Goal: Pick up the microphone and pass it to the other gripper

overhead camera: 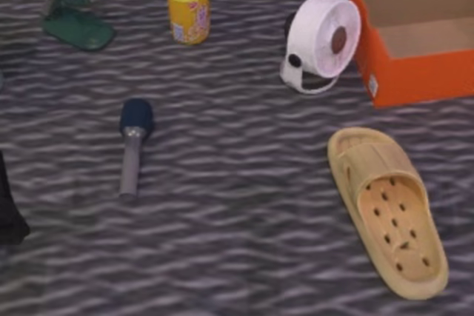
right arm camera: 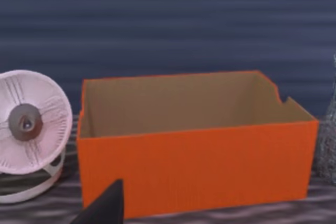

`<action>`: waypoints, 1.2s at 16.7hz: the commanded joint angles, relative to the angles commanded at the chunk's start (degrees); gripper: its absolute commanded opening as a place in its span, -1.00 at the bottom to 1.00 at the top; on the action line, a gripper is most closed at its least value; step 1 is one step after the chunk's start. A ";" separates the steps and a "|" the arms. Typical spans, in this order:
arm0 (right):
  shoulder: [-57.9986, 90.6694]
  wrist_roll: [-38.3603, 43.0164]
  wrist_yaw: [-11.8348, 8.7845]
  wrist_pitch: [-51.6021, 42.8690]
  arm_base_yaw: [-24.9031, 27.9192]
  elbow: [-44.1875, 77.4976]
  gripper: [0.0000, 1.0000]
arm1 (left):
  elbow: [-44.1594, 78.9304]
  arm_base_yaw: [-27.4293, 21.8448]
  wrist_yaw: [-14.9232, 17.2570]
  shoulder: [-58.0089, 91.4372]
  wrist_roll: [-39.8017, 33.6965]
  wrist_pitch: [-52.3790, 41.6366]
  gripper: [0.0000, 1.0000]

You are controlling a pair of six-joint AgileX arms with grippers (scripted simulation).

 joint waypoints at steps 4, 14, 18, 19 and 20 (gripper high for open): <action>0.00 0.00 0.00 0.00 0.00 0.00 1.00 | 1.67 -0.58 0.32 1.80 -0.30 -1.11 1.00; 0.00 0.00 0.00 0.00 0.00 0.00 1.00 | 32.01 -7.29 2.13 43.36 -6.34 -22.38 1.00; 0.00 0.00 0.00 0.00 0.00 0.00 1.00 | 47.77 -10.33 2.60 67.04 -9.52 -33.29 1.00; 0.00 0.00 0.00 0.00 0.00 0.00 1.00 | 51.52 -11.09 2.74 72.71 -10.26 -35.86 1.00; 0.00 0.00 0.00 0.00 0.00 0.00 1.00 | 55.11 -11.83 2.88 78.13 -10.96 -38.32 1.00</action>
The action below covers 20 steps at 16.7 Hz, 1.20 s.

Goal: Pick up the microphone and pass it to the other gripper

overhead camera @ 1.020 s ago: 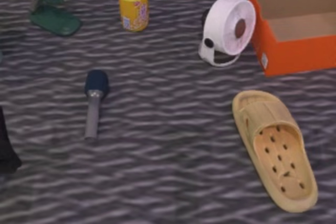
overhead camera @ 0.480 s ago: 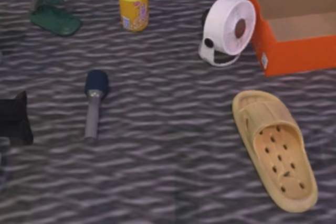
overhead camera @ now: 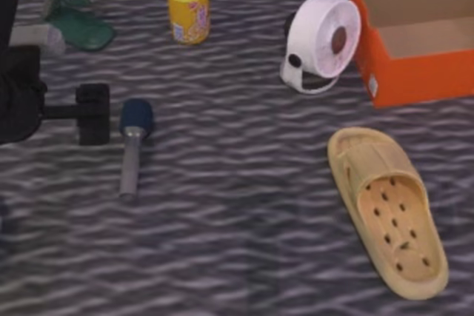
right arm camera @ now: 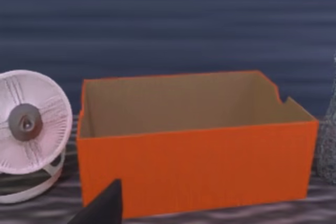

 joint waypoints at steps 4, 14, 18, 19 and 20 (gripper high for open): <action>0.00 0.00 0.00 0.00 0.00 0.00 1.00 | 11.86 -2.63 0.62 17.84 -2.28 -8.16 1.00; 0.00 0.00 0.00 0.00 0.00 0.00 1.00 | 18.65 -4.02 1.09 27.57 -3.57 -12.92 1.00; 0.00 0.00 0.00 0.00 0.00 0.00 1.00 | 17.09 -4.43 1.12 30.42 -3.67 -8.80 1.00; 0.00 0.00 0.00 0.00 0.00 0.00 1.00 | 16.28 -4.58 1.12 31.88 -3.78 -6.37 1.00; 0.00 0.00 0.00 0.00 0.00 0.00 1.00 | 15.35 -4.73 1.11 33.49 -3.92 -3.60 1.00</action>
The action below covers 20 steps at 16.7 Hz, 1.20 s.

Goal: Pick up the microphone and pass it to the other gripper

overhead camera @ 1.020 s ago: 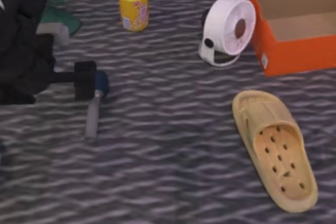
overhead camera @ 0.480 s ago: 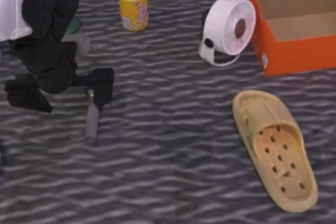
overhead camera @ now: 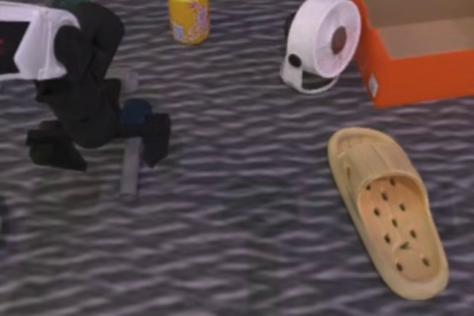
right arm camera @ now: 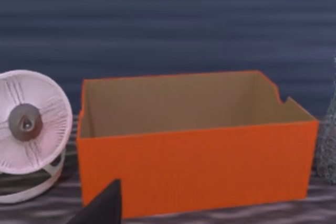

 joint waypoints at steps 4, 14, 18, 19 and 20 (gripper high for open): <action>0.00 0.00 0.00 0.00 0.00 0.00 1.00 | -3.44 -0.53 -0.02 5.73 -0.47 9.27 1.00; 0.00 0.00 0.00 0.00 0.00 0.00 1.00 | -4.02 -0.63 -0.02 6.72 -0.55 10.61 0.25; 0.00 0.00 0.00 0.00 0.00 0.00 1.00 | -4.02 -0.63 -0.02 6.72 -0.55 10.61 -0.36; 0.00 0.00 0.00 0.00 0.00 0.00 1.00 | -4.02 -0.63 -0.02 6.72 -0.55 10.61 -0.51; 0.00 0.00 0.00 0.00 0.00 0.00 1.00 | -4.02 -0.63 -0.02 6.72 -0.55 10.61 -0.66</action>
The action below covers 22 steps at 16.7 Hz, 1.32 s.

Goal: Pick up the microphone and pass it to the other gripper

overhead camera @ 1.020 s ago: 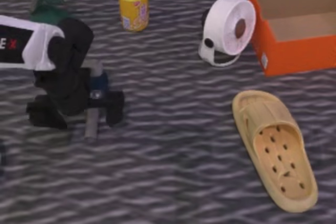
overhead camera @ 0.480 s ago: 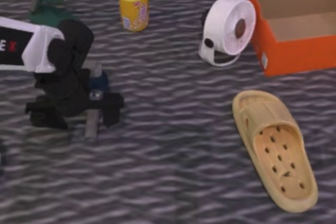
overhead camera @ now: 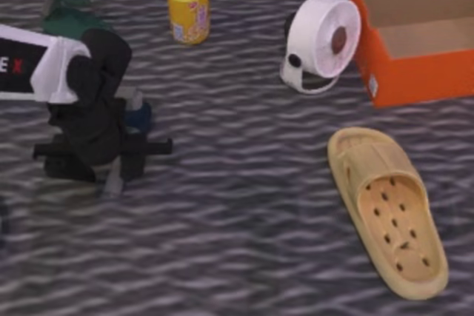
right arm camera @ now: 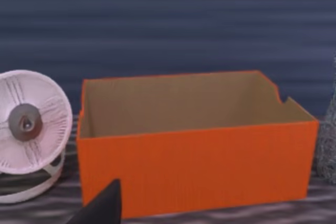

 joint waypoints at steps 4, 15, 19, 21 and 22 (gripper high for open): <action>0.00 0.00 0.00 0.00 0.00 0.00 1.00 | 0.00 0.00 0.00 0.00 0.00 0.00 -1.00; 0.00 0.00 0.00 0.00 0.00 0.00 1.00 | -0.14 0.74 -2.02 -3.71 3.26 1.54 -1.00; 0.00 0.00 0.00 0.00 0.00 0.00 1.00 | -3.02 1.44 3.22 -6.23 5.26 14.04 -1.00; 0.00 0.00 0.00 0.00 0.00 0.00 1.00 | -5.33 1.90 6.71 -7.89 6.59 22.87 -1.00; 0.00 0.00 0.00 0.00 0.00 0.00 1.00 | -6.66 2.14 8.62 -8.81 7.33 27.77 -1.00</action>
